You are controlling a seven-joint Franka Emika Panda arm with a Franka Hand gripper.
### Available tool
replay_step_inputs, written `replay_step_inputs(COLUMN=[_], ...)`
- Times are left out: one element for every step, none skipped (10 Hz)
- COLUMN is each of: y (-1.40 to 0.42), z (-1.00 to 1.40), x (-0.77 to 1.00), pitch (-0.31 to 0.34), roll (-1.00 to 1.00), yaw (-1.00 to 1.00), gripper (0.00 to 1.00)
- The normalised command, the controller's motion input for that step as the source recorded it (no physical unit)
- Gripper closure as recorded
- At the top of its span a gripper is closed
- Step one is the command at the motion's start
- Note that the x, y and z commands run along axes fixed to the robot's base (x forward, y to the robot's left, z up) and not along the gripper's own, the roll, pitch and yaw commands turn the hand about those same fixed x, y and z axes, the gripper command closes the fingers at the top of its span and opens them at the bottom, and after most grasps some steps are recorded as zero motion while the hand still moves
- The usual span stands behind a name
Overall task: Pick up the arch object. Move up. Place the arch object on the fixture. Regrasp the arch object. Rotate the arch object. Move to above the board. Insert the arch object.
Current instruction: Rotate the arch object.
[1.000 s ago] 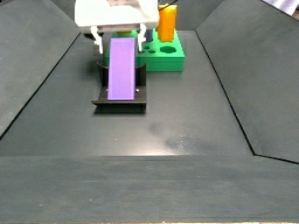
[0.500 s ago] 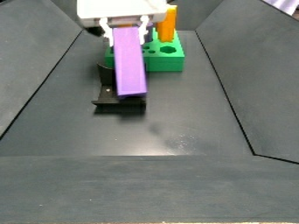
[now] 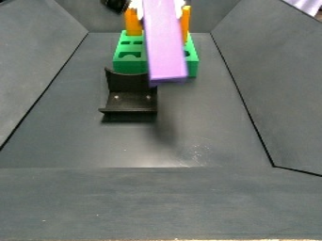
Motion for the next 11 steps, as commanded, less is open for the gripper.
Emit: replay_step_inputs(y=[0.18, 0.16, 0.14, 0.13, 0.08, 0.05, 0.03, 0.02, 0.00, 0.01, 0.06], z=[0.58, 0.50, 0.37, 0.31, 0.19, 0.11, 0.05, 0.04, 0.00, -0.01, 0.04], x=[-1.00, -1.00, -1.00, -0.98, -0.76, -0.59, -0.36, -0.25, 0.00, 0.03, -0.07], pitch=[-0.076, -0.058, -0.045, -0.039, -0.021, -0.010, -0.008, -0.007, -0.100, -0.090, -0.046], roll=[-0.13, -0.13, -0.13, -0.12, -0.12, -0.13, -0.12, -0.11, -0.95, -0.95, -0.95], yaw=[-0.10, -0.10, -0.10, -0.10, -0.09, -0.08, -0.07, -0.06, -1.00, -1.00, -1.00], gripper=[1.00, 1.00, 1.00, 1.00, 1.00, 1.00, 1.00, 1.00, 1.00, 1.00, 1.00])
